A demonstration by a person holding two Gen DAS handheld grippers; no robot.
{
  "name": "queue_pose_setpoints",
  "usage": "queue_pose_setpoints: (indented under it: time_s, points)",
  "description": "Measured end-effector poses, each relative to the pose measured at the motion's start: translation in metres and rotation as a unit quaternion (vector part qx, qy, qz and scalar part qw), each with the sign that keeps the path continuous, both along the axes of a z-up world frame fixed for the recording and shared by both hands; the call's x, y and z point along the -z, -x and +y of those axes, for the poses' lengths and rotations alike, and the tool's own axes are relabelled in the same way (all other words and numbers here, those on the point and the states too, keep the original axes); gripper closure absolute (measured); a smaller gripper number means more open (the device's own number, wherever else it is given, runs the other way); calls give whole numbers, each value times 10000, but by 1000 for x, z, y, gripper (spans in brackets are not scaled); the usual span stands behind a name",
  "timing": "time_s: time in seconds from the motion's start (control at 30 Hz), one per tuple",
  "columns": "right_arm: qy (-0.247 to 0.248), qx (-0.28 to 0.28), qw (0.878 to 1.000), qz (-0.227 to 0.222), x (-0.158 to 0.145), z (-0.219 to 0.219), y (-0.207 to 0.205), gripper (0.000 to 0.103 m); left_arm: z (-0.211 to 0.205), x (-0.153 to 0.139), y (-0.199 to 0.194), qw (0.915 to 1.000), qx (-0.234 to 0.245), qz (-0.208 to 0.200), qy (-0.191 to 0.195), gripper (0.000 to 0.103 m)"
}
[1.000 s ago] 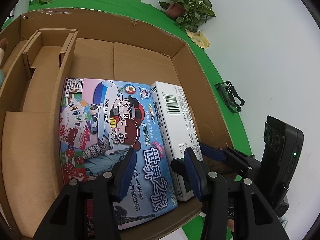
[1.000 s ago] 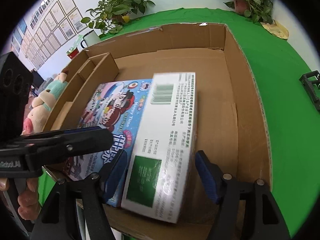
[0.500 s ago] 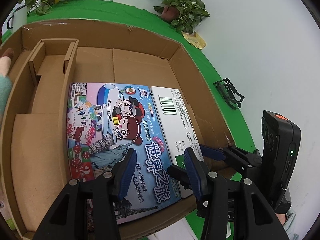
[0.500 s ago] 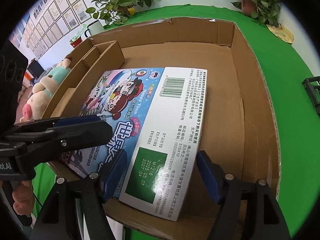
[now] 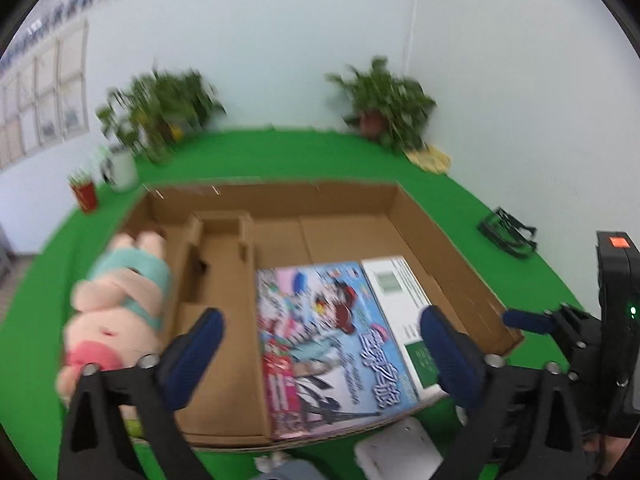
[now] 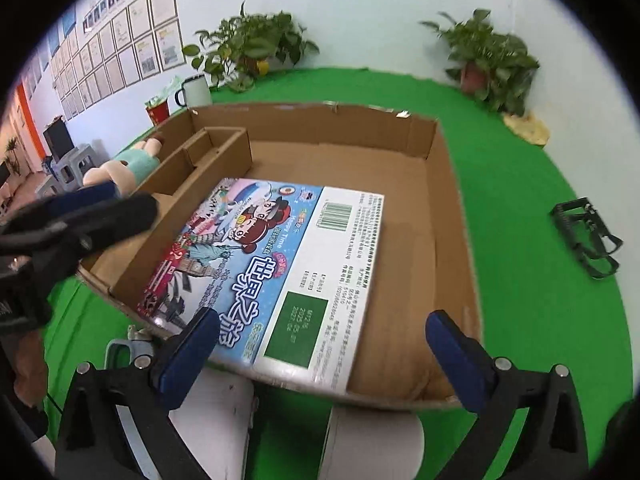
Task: Organize objects
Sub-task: 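Move the right tool to the white hair dryer handle and close on it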
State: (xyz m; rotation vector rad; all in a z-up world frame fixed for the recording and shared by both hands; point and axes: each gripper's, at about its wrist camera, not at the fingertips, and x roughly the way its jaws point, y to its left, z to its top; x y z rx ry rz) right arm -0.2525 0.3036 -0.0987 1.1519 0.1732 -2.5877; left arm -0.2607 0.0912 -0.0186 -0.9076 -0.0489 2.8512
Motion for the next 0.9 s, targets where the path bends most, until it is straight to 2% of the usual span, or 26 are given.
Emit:
queue_pose_setpoints:
  time_s: [0.1, 0.27, 0.37, 0.43, 0.6, 0.9]
  points:
    - [-47, 172, 9993, 318, -4, 7, -22, 1, 2, -12, -27, 9987, -215, 363, 286, 0]
    - [236, 320, 9974, 598, -8, 18, -52, 1, 6, -13, -50, 9974, -392, 315, 508, 0]
    - [200, 377, 9961, 766, -15, 21, -67, 1, 12, -10, -58, 9957, -542, 276, 699, 0]
    - [216, 381, 9956, 827, -18, 24, -76, 1, 13, -10, -65, 9952, -643, 306, 666, 0]
    - [325, 293, 9961, 765, -11, 31, -91, 1, 18, -7, -76, 9971, -552, 240, 473, 0]
    - [523, 362, 9979, 84, 34, 53, -116, 4, 38, 6, -81, 9991, -160, -53, 396, 0]
